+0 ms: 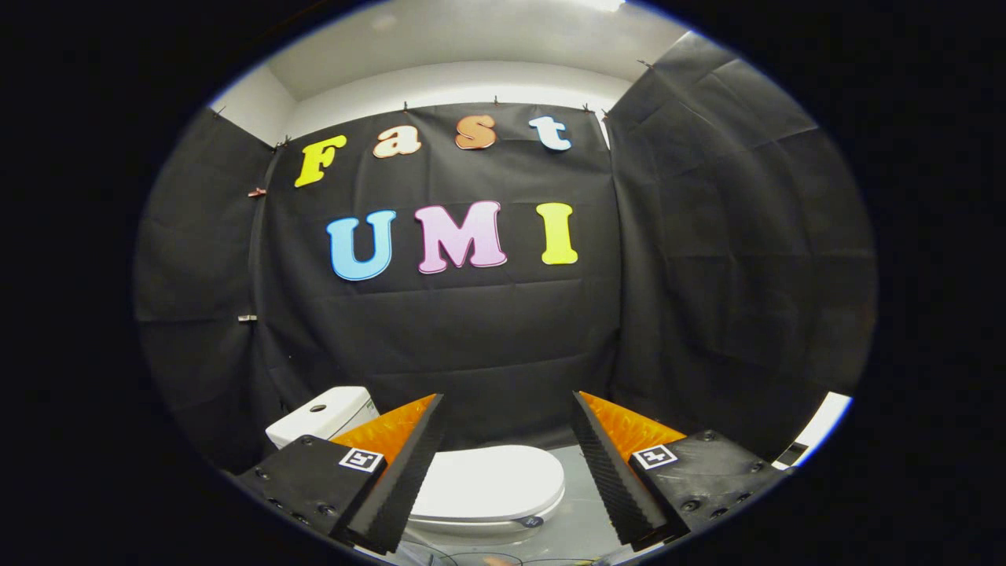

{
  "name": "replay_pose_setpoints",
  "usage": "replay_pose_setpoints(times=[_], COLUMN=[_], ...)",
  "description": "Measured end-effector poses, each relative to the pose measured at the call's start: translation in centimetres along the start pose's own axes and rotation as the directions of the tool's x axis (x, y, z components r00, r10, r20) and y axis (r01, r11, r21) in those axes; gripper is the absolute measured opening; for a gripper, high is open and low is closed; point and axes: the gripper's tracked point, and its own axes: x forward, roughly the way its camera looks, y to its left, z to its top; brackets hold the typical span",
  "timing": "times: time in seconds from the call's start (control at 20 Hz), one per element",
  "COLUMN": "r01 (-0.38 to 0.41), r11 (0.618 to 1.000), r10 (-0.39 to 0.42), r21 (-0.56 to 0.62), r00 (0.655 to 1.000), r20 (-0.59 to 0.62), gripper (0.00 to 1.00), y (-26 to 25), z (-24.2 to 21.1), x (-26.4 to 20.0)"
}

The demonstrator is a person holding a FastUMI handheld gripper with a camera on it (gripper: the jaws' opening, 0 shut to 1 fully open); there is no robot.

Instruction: Open the toilet lid.

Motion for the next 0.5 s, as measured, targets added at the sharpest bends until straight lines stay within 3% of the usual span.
replay_pose_setpoints(times=[0.5], r01=[0.05], r11=[0.967], r10=[-0.007], r21=[0.249], r00=[0.986], r20=[-0.169], gripper=[0.99], y=[-6.6], z=[-10.2], x=[5.2])
